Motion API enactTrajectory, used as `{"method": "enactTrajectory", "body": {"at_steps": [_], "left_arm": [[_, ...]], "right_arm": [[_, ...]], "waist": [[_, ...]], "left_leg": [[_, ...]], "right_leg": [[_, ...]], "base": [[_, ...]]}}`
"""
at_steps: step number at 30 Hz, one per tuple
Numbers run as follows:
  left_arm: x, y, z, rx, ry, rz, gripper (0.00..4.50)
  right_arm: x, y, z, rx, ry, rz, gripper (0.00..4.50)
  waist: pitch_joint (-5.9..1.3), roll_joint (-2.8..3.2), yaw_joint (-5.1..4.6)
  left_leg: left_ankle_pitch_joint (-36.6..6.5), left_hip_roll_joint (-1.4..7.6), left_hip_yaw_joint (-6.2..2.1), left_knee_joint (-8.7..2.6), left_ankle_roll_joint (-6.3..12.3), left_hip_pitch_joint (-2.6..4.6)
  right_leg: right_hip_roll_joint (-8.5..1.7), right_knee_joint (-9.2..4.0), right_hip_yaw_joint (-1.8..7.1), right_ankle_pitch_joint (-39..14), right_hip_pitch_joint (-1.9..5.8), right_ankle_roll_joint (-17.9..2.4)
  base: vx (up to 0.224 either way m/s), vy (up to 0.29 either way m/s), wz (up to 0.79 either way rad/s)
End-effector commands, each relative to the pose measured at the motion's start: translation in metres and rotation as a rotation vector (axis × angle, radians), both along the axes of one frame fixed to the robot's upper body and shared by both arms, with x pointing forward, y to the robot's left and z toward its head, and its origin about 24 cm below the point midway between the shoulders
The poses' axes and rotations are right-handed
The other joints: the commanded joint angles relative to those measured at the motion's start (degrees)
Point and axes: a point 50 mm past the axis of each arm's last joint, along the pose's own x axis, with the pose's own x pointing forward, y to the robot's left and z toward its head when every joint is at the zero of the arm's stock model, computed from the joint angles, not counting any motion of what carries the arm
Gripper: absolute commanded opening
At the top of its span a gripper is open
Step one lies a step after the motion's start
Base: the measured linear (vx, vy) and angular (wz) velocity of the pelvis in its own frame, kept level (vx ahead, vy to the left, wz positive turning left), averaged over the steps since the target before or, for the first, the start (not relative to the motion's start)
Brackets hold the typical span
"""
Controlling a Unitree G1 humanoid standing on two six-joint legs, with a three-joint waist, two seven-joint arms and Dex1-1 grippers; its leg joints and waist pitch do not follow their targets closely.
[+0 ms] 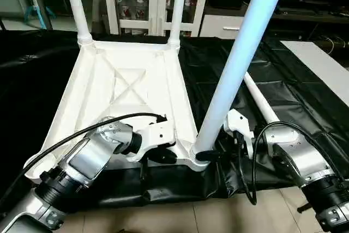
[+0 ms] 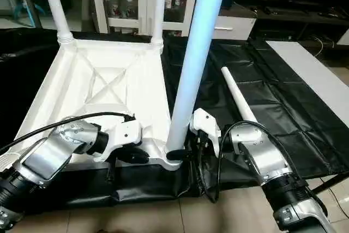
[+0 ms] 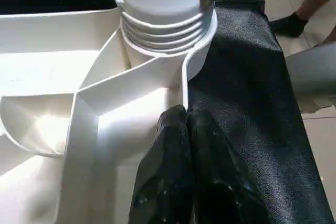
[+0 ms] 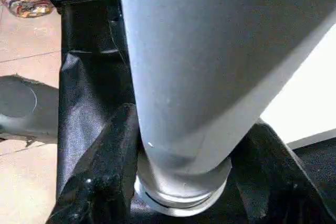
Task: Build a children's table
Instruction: Rotate leg to tighten
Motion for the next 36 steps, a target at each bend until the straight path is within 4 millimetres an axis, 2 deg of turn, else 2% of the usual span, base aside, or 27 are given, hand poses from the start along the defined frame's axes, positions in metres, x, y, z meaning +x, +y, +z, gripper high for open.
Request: {"method": "enactTrajectory", "body": {"at_steps": [1,5,7,8,10,14,15,16,17,18,19,21,22,23,24,25,26,27,28,29,30,31,32,33,34,35,36], "left_arm": [[-0.019,-0.006,-0.028,0.066,0.126,-0.054,0.0],[-0.013,-0.006,-0.029,0.059,0.099,0.003,0.0],[-0.009,-0.008,-0.029,0.044,0.073,0.04,0.0],[-0.002,-0.011,-0.029,0.022,0.042,0.095,0.0],[0.004,-0.013,-0.028,0.002,0.02,0.152,0.0],[0.024,-0.022,-0.026,-0.076,-0.022,0.365,0.0],[0.038,-0.028,-0.026,-0.118,-0.053,0.519,0.0],[0.039,-0.029,-0.026,-0.119,-0.053,0.52,0.0],[0.047,-0.03,-0.026,-0.126,-0.081,0.612,0.0],[0.048,-0.031,-0.026,-0.126,-0.085,0.624,0.0],[0.057,-0.032,-0.023,-0.151,-0.137,0.716,0.0],[0.067,-0.036,-0.018,-0.185,-0.193,0.815,0.0],[0.067,-0.036,-0.018,-0.185,-0.193,0.815,0.0],[0.071,-0.038,-0.016,-0.188,-0.216,0.834,0.0],[0.071,-0.038,-0.016,-0.188,-0.216,0.834,0.0],[0.074,-0.04,-0.014,-0.186,-0.244,0.83,0.0],[0.074,-0.04,-0.014,-0.185,-0.246,0.828,0.0],[0.076,-0.041,-0.012,-0.187,-0.261,0.822,0.0],[0.076,-0.04,-0.011,-0.189,-0.27,0.819,0.0],[0.076,-0.04,-0.011,-0.189,-0.271,0.819,0.0],[0.077,-0.038,-0.012,-0.189,-0.282,0.818,0.0],[0.077,-0.037,-0.012,-0.189,-0.282,0.818,0.0],[0.077,-0.036,-0.012,-0.188,-0.282,0.819,0.0],[0.078,-0.035,-0.013,-0.186,-0.286,0.82,0.0],[0.079,-0.035,-0.013,-0.187,-0.287,0.819,0.0],[0.079,-0.034,-0.014,-0.187,-0.288,0.818,0.0],[0.079,-0.034,-0.014,-0.184,-0.288,0.813,0.0]], "right_arm": [[-0.005,-0.001,-0.015,-0.053,0.056,-0.001,2.11],[0.005,0.0,-0.02,0.002,0.042,-0.159,2.09],[0.011,0.0,-0.023,0.002,0.03,-0.233,2.09],[0.015,-0.002,-0.027,-0.004,0.023,-0.309,2.09],[0.019,-0.002,-0.031,-0.008,0.023,-0.369,2.08],[0.027,0.004,-0.042,0.009,0.059,-0.577,2.07],[0.035,0.013,-0.049,0.019,0.073,-0.768,2.07],[0.035,0.013,-0.049,0.019,0.073,-0.77,2.07],[0.039,0.02,-0.053,0.017,0.077,-0.878,2.06],[0.04,0.021,-0.054,0.016,0.076,-0.891,2.06],[0.043,0.027,-0.057,0.001,0.067,-0.984,2.06],[0.046,0.045,-0.061,0.005,0.071,-1.127,2.05],[0.046,0.045,-0.061,0.005,0.071,-1.127,2.04],[0.049,0.059,-0.059,0.045,0.094,-1.209,2.04],[0.049,0.059,-0.059,0.045,0.094,-1.209,2.04],[0.052,0.072,-0.055,0.1,0.11,-1.25,2.04],[0.053,0.073,-0.054,0.107,0.109,-1.248,2.04],[0.055,0.082,-0.048,0.16,0.1,-1.223,2.04],[0.057,0.087,-0.043,0.199,0.097,-1.2,2.03],[0.057,0.087,-0.043,0.203,0.097,-1.197,2.03],[0.059,0.089,-0.037,0.237,0.08,-1.171,2.03],[0.06,0.09,-0.035,0.246,0.07,-1.159,2.03],[0.06,0.09,-0.033,0.261,0.056,-1.133,2.03],[0.061,0.089,-0.031,0.258,0.024,-1.12,2.37],[0.062,0.088,-0.029,0.268,0.008,-1.114,2.57],[0.062,0.088,-0.028,0.275,-0.003,-1.111,2.71],[0.063,0.086,-0.027,0.283,-0.01,-1.114,2.72]], "waist": [[-2.41,0.55,-0.27],[-2.42,0.67,-0.42],[-2.12,0.61,-0.75],[-1.85,0.44,-1.29],[-1.76,0.4,-1.95],[-1.75,0.8,-3.22],[-1.62,1.2,-3.79],[-1.75,1.16,-4.41],[-1.86,1.75,-4.54],[-1.8,1.95,-5.57],[-1.4,2.84,-5.76],[-1.23,3.08,-5.55],[-0.66,2.7,-5.41],[-0.21,2.3,-5.27],[-0.21,2.3,-5.27],[-0.3,2.61,-5.11],[-0.29,3.47,-4.11],[-0.56,3.04,-0.15],[-0.35,-2.27,-1.36],[-0.11,-1.29,-1.07],[-1.69,-1.22,-0.44],[-2.36,0.86,0.88],[-2.97,0.58,0.56],[-2.87,1.24,-0.03],[-2.6,1.26,-0.28],[-2.65,1.13,-0.58],[-2.53,1.12,-0.77]], "left_leg": [[-16.2,0.66,0.22,-4.26,-0.1,0.13],[-17.1,0.68,0.21,-4.36,-0.49,0.19],[-20.17,0.53,0.12,-4.6,-1.3,0.08],[-25.13,0.38,-0.24,-4.74,-2.2,0.53],[-28.68,0.25,-0.8,-4.66,-2.5,0.87],[-31.65,-0.05,-1.8,-4.64,-2.51,1.18],[-33.1,-0.1,-2.05,-4.75,-2.32,1.16],[-34.12,0.14,-2.75,-5.23,-2.59,0.62],[-35.07,0.35,-3.01,-5.44,-2.77,0.64],[-36.97,0.79,-3.5,-6.14,-2.37,-0.02],[-41.1,1.34,-3.93,-7.23,-2.27,-0.36],[-45.55,2.13,-3.5,-8.45,-1.95,-0.16],[-47.12,2.01,-2.47,-9.0,-1.63,0.38],[-46.17,1.44,-1.58,-8.59,-1.02,1.21],[-46.17,1.44,-1.58,-8.59,-1.02,1.21],[-44.18,1.36,-0.64,-8.56,-0.95,1.02],[-45.81,2.81,-0.19,-11.78,-1.09,-2.37],[-45.89,3.95,1.91,-12.59,0.2,-3.78],[-29.13,-0.53,1.4,-1.88,0.47,3.67],[-19.93,-1.49,0.74,4.47,0.56,5.54],[-8.13,0.01,-1.19,1.05,1.45,-1.76],[-3.62,1.06,-1.65,-2.96,-2.38,-1.9],[-3.02,0.85,-1.37,-2.99,-2.25,-0.45],[-2.23,0.3,-1.18,-3.05,-2.62,-0.18],[-3.36,0.36,-1.05,-3.17,-2.76,-0.13],[-5.54,-0.03,-0.77,-3.3,-2.38,-0.51],[-6.55,-0.04,-0.71,-3.41,-2.1,-0.59]], "right_leg": [[-1.1,-3.72,1.56,-14.75,2.0,-9.24],[-1.05,-3.75,1.55,-14.14,1.88,-9.63],[-1.06,-4.16,1.46,-17.83,1.68,-8.82],[-1.16,-5.12,1.18,-25.76,1.39,-6.52],[-1.41,-5.97,0.79,-32.36,1.21,-4.19],[-1.51,-7.44,-0.7,-37.57,1.23,-2.01],[-1.37,-7.88,-1.15,-37.87,1.33,-1.77],[-1.48,-8.13,-2.42,-37.15,2.38,-1.34],[-1.51,-8.07,-2.84,-35.61,2.81,-1.56],[-1.52,-7.73,-3.45,-32.07,3.7,-1.86],[-1.04,-7.04,-3.84,-28.48,4.23,-2.63],[-0.62,-4.98,-3.41,-23.82,4.5,-4.15],[-0.11,-4.99,-3.38,-25.74,3.72,-4.25],[0.18,-6.54,-4.08,-32.76,3.06,-2.45],[0.18,-6.54,-4.08,-32.76,3.06,-2.45],[0.22,-5.95,-5.36,-38.34,3.72,-0.31],[0.78,0.31,-4.32,-33.21,6.93,-0.81],[0.59,6.03,-0.28,-16.71,6.83,-1.84],[-1.98,-6.2,2.35,-45.88,-2.11,4.11],[-6.42,-11.07,2.23,-64.01,-5.03,4.37],[-8.06,-6.93,5.88,-58.58,2.48,3.16],[-4.56,-3.79,2.77,-35.69,3.09,1.13],[-2.9,-2.55,2.06,-21.9,1.77,0.09],[-1.09,-1.22,1.31,-5.46,1.71,-4.21],[-0.94,-1.5,1.33,-2.84,1.49,-5.97],[-0.82,-1.55,1.31,0.23,2.44,-9.2],[-0.88,-1.71,1.35,-0.44,2.43,-9.57]], "base": [[0.0,0.0,0.0],[0.0,0.0,0.0],[0.0,0.0,0.0],[-0.052,-0.002,-0.02],[-0.055,0.001,-0.02],[-0.065,0.017,-0.06],[-0.073,0.022,-0.07],[-0.075,0.036,-0.16],[-0.073,0.049,-0.22],[-0.073,0.049,-0.22],[-0.085,0.045,-0.16],[-0.076,0.012,0.0],[0.0,0.0,0.0],[-0.002,-0.052,0.16],[-0.002,-0.052,0.16],[-0.019,-0.078,0.09],[-0.039,-0.134,0.1],[-0.039,-0.134,0.1],[0.015,-0.212,0.12],[0.046,-0.15,-0.24],[0.046,-0.15,-0.24],[0.102,-0.024,-0.33],[0.092,-0.015,-0.04],[0.092,-0.015,-0.04],[0.0,0.0,0.0],[0.0,0.0,0.0],[0.0,0.0,0.0]]}}
